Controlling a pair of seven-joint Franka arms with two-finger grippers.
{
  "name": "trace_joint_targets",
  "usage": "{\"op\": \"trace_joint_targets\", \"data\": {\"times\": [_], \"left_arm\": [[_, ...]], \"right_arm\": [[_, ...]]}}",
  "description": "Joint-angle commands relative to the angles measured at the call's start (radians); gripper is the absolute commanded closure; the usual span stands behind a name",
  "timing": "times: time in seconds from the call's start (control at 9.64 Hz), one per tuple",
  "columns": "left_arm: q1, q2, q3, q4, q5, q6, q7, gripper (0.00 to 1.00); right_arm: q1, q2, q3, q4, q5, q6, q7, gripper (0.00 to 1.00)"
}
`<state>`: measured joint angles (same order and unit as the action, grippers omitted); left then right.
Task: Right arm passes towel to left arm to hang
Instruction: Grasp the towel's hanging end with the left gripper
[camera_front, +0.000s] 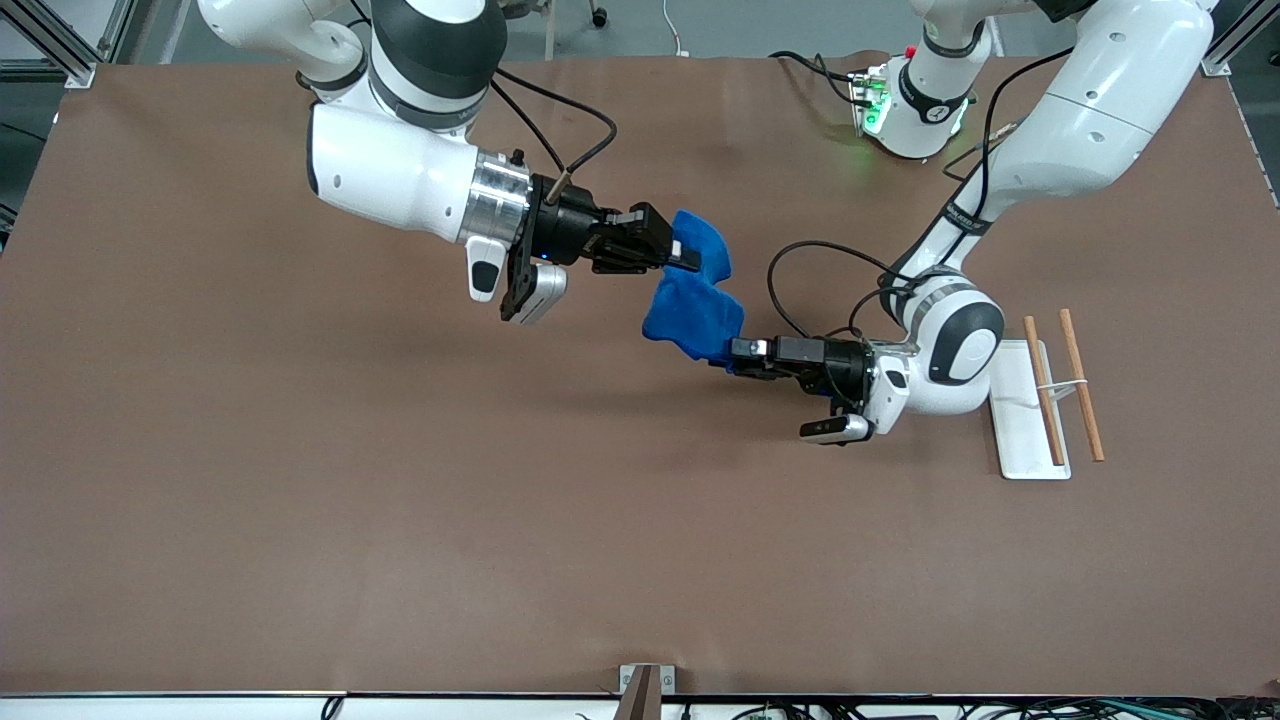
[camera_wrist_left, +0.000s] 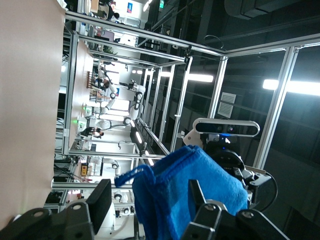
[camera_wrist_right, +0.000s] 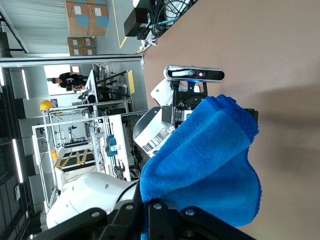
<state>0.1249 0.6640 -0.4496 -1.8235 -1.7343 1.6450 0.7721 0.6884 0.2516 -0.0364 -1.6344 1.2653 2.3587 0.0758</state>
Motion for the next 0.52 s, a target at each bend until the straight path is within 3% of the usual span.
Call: {"op": "trace_joint_targets", "data": {"times": [0.0,0.41], "left_arm": [[0.038,0.005,-0.009,-0.049,-0.013,-0.056,0.016,0.31],[0.051,-0.001,-0.015,-0.056,-0.013,-0.108,0.015,0.33]], "right_arm": [[0.013,0.011,-0.008,0.018,0.025,0.005,0.009,1.00],[0.011,0.011,-0.008,0.019,0.025,0.004,0.001,1.00]]}}
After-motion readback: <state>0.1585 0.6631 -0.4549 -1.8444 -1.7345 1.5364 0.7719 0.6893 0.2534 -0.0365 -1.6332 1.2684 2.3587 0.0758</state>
